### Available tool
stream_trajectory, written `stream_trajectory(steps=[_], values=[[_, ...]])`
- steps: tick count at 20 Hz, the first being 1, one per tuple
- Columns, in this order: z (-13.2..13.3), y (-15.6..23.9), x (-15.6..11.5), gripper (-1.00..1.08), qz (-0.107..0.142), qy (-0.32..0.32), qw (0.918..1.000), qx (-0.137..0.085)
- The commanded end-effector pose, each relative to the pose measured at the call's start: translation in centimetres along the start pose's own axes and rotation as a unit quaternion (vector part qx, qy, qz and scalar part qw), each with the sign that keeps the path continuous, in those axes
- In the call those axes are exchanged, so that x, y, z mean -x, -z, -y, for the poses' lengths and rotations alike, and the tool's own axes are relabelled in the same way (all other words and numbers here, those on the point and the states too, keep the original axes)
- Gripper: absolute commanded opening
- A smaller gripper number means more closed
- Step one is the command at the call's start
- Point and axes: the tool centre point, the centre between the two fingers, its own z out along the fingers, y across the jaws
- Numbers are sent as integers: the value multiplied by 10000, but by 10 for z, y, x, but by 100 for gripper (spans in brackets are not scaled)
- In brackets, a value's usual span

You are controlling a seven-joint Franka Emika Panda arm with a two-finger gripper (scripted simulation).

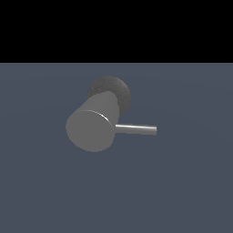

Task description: Turn on the faucet by rotating a designated handle.

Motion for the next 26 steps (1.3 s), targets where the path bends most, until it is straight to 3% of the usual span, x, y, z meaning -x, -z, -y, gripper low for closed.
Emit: stream_trajectory(steps=[1,5,9,20,26], values=[[0,0,0,-100,0,0,10000,0],[1,-1,0,-100,3,12,10000,-85],[4,-2,1,-100,11,50,9994,-339],[21,-5,2,-100,53,224,9870,-1594],[27,-4,2,-100,70,285,9776,-2083]])
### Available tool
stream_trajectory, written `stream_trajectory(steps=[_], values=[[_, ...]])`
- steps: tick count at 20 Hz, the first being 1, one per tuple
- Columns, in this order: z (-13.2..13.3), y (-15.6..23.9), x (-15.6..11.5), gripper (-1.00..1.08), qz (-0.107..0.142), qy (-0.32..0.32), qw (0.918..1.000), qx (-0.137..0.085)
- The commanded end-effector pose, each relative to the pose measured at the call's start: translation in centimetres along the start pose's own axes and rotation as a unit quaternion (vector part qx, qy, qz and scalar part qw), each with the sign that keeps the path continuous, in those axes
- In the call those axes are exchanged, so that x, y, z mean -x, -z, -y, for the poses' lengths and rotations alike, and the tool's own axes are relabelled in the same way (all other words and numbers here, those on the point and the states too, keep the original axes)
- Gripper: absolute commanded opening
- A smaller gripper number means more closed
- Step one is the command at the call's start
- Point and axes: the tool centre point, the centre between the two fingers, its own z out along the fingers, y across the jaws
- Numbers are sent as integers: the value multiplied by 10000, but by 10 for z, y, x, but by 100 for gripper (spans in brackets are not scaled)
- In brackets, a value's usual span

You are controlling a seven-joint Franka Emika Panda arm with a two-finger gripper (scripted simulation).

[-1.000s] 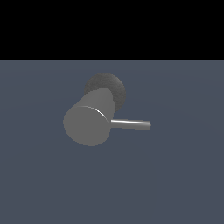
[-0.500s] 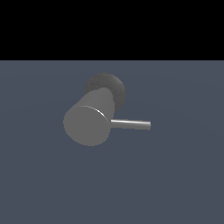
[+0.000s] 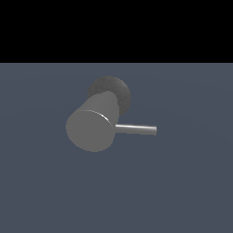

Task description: Turn on the faucet by rotating a designated handle.

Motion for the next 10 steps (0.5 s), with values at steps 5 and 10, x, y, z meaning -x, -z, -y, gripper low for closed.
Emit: stream_trajectory(steps=[5,10], values=[[4,-2,0,-100,31,41,9993,-365],[6,3,-2,-100,-54,60,9992,-400]])
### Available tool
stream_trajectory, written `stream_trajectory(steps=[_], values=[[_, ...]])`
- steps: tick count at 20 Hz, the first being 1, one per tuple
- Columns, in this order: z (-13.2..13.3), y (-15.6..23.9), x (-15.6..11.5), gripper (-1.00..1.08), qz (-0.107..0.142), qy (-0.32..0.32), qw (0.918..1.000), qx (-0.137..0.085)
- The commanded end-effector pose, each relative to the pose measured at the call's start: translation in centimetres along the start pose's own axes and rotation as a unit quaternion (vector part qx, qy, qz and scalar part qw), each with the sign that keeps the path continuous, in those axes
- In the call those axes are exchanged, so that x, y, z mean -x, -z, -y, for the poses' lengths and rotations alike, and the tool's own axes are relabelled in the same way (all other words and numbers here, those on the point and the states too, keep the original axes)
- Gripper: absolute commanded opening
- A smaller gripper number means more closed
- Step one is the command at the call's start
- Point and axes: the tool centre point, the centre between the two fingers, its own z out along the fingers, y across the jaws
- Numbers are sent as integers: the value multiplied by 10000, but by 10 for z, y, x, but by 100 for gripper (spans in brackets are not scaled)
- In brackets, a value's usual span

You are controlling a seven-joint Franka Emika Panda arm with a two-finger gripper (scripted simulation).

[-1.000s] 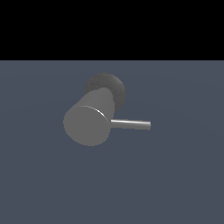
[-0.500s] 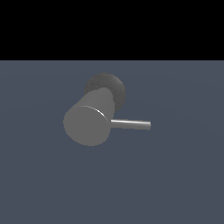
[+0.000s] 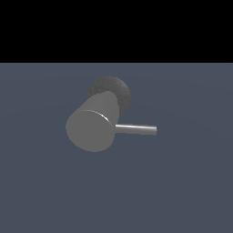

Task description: Turn on the faucet by rotating a designated handle.

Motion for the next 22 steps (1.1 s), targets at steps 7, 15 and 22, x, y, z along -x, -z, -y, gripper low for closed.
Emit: stream_trajectory(steps=[7,15,22], values=[[14,12,-8,-100,-244,236,9993,141],[34,6,-5,-100,-193,771,9965,262],[34,6,-5,-100,-192,792,9964,251]])
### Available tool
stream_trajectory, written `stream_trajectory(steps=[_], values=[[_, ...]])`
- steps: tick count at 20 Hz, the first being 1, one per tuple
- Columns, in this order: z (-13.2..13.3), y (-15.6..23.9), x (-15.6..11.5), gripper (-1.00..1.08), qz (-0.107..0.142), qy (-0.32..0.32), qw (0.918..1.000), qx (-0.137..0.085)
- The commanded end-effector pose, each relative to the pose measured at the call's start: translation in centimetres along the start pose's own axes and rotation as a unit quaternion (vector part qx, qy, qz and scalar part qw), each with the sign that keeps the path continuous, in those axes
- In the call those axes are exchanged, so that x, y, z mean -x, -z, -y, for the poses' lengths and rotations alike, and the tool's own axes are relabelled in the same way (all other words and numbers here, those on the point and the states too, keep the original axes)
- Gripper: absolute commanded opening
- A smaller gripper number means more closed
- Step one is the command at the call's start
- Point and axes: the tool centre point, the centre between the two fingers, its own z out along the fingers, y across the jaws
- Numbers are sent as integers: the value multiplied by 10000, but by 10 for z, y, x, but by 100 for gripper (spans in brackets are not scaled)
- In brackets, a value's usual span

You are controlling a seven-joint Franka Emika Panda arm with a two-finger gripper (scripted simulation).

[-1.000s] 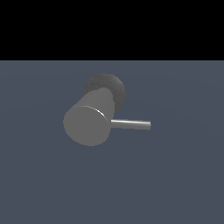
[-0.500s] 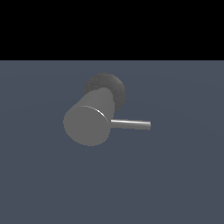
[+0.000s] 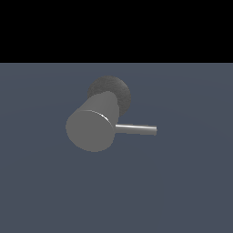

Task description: Turn on the faucet by rotating a designated handle.

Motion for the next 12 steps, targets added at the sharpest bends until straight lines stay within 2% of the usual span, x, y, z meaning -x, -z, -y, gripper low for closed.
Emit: stream_trajectory(steps=[1,7,12], values=[[0,1,0,-100,-23,-8,10000,-53],[0,7,-2,-100,-174,37,9988,-455],[-1,18,-4,-100,-410,83,9937,-1041]])
